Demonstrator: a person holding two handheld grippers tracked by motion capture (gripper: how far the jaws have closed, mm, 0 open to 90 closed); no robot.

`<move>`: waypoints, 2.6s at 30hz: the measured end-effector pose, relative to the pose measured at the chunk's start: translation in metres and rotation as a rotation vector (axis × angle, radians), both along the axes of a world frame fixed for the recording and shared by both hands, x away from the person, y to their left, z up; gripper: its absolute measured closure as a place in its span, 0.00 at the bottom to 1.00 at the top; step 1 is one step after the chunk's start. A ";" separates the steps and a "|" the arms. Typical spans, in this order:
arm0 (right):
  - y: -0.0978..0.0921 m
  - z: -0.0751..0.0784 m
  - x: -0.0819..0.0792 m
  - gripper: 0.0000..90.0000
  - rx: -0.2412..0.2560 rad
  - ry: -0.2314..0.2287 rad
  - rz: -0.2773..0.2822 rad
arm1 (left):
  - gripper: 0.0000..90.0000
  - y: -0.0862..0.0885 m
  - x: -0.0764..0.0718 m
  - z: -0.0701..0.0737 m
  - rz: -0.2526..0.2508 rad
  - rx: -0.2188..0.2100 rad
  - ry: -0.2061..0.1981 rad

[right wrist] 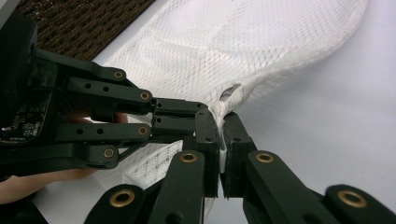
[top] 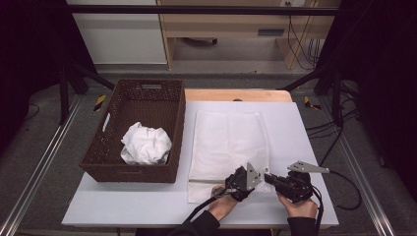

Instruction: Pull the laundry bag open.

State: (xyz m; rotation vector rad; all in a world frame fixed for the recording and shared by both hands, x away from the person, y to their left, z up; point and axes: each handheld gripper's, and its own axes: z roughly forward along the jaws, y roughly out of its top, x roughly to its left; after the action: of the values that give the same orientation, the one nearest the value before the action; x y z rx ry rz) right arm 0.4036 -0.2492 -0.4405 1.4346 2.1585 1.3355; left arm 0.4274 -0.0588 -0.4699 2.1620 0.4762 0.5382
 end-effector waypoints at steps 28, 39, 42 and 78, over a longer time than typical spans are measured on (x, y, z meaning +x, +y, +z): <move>0.001 0.000 0.002 0.98 0.002 0.013 -0.026 | 0.95 0.006 -0.004 -0.003 -0.015 0.028 0.003; 0.000 0.000 0.002 0.98 -0.003 0.011 -0.038 | 0.96 0.007 -0.005 -0.003 -0.021 0.033 -0.010; 0.001 0.000 0.002 0.98 0.000 0.010 -0.038 | 0.96 0.008 -0.007 -0.002 -0.013 0.034 -0.029; -0.001 0.003 0.001 0.98 0.012 -0.015 -0.061 | 0.96 0.007 -0.012 -0.010 -0.038 0.107 -0.063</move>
State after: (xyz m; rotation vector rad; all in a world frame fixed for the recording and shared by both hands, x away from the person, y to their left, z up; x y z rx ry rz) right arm 0.4048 -0.2498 -0.4376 1.4773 2.0833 1.3356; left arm 0.4154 -0.0523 -0.4804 2.2434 0.3784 0.6208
